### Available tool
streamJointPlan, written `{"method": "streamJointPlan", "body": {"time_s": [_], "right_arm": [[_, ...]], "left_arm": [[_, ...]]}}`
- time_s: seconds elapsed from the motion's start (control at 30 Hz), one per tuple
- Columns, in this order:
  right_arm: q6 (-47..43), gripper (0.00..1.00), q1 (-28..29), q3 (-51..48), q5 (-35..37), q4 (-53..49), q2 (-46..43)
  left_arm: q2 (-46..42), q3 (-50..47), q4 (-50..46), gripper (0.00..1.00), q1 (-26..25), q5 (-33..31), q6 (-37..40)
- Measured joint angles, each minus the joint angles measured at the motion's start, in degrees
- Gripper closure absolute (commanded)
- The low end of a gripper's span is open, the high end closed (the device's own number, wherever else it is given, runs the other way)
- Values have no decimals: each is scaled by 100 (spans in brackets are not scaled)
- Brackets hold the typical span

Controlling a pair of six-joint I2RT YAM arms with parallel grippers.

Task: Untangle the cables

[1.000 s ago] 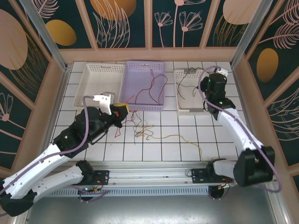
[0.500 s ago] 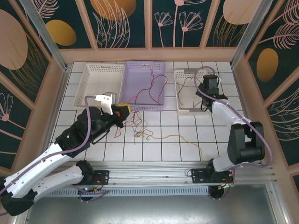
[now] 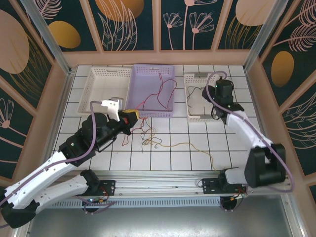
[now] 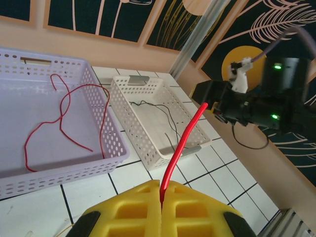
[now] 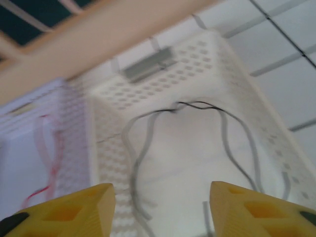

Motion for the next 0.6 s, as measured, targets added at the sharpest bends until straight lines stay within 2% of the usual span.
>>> {"method": "streamJointPlan", "body": {"time_s": [0.13,0.27,0.37,0.6], "right_arm": [[-214,37,601,-728,-1075,678,-1137],[-426,33,1547,-1320,-2000,1279,-1700],[-535,32,2323,-1801,-2378,1781,-1790],[-667,31,3340,-2221,-2608,2763,-1117]], "left_arm": [[4,0,81,100,0,17,-35],[22,0,210,100,0,15,-44],[70,0,297,100,0,20,-79],[157,0,455,100,0,111,-179]]}}
